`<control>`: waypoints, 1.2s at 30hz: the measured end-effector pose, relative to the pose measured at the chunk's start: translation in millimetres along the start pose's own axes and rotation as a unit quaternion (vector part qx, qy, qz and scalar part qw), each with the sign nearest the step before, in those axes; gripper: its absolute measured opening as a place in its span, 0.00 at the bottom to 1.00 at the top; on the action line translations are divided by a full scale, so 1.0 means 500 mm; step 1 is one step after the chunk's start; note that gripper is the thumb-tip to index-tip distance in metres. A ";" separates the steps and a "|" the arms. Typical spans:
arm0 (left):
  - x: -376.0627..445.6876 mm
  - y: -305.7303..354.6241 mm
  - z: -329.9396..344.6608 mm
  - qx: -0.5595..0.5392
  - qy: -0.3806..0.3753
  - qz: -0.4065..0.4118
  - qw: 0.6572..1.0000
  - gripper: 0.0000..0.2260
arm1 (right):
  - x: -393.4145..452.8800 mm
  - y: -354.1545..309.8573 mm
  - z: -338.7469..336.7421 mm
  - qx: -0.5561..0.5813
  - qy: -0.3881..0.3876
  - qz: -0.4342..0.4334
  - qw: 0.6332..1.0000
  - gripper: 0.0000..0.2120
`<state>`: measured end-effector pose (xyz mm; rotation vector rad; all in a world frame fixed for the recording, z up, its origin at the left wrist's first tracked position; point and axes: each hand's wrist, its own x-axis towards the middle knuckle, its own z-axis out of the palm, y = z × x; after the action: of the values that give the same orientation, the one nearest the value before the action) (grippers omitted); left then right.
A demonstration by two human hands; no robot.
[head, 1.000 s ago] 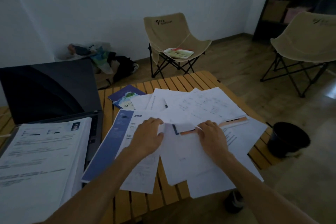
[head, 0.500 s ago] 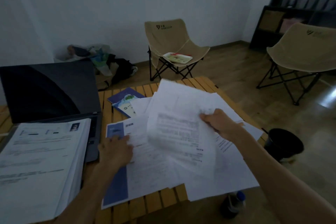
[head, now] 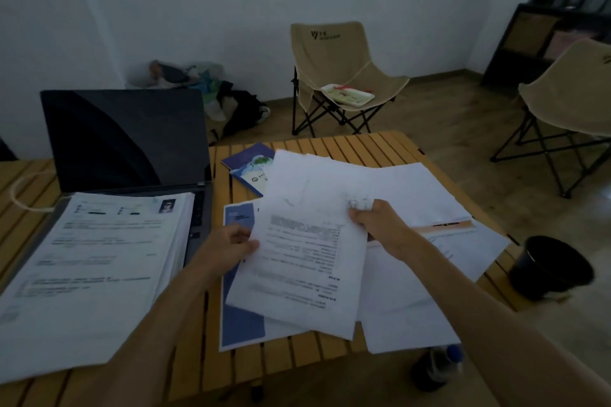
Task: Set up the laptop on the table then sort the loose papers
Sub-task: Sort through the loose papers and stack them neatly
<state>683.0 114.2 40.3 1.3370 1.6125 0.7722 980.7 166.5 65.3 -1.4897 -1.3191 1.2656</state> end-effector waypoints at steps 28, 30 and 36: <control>0.187 0.013 0.102 0.414 0.263 0.075 0.868 0.13 | 0.035 0.125 -0.018 -0.487 0.119 0.021 0.865 0.49; 0.186 0.001 0.113 0.402 0.276 0.090 0.869 0.18 | 0.031 0.132 -0.016 -0.478 0.158 -0.018 0.864 0.38; 0.140 0.039 0.175 0.333 0.219 0.202 0.895 0.26 | -0.003 0.132 -0.028 -0.439 0.192 -0.107 0.871 0.09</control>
<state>768.0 180.7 3.8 2.1573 2.0985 0.8379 1009.3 154.4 5.1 -1.9708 -1.8098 0.1436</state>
